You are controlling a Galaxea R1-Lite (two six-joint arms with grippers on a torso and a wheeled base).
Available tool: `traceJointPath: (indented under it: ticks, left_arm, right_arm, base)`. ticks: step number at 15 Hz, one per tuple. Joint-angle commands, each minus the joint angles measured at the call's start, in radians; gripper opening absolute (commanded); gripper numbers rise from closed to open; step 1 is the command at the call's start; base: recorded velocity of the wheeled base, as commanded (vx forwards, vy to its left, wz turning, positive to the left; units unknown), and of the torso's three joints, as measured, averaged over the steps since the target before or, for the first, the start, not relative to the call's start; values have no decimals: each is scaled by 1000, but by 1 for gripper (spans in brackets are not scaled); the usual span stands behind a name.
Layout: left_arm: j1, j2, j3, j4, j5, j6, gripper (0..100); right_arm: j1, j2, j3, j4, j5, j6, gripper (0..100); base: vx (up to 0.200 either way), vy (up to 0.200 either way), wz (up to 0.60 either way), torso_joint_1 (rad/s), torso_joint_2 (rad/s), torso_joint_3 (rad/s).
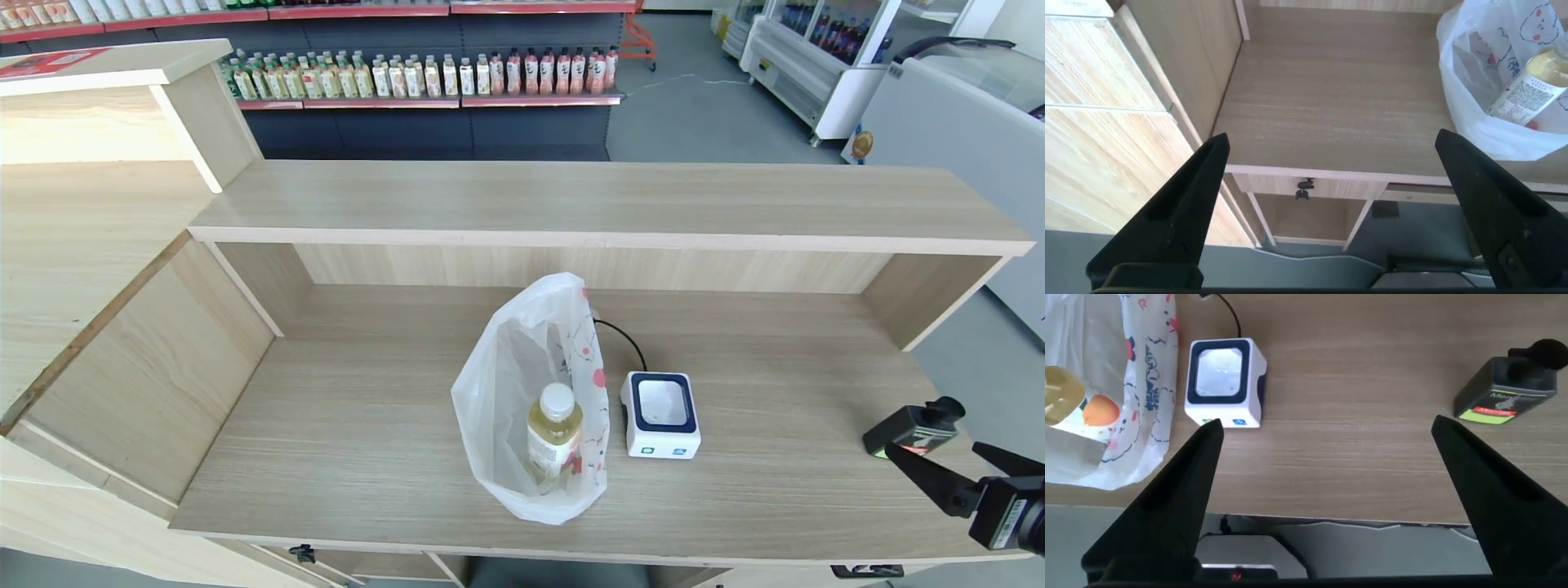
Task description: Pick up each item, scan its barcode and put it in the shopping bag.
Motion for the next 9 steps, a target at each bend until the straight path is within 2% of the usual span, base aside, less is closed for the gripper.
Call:
traceJointPath:
  ticks: [1,5,9]
  left_arm:
    - [-1,0,0,1,0,1,100]
    - [-1,0,0,1,2,-1,100]
    - [-1,0,0,1,0,-1,100]
  right_arm:
    - [0,-8,6,3,1,0,100]
    - [0,-19,-6,66,1,-3,100]
    - [3,-4,-22,69,1,-8,100]
  base:
    - [0,-200,0,-7,-2,-2]
    - [0,-200,0,0,5,5]
    - [0,-200,0,5,2,4]
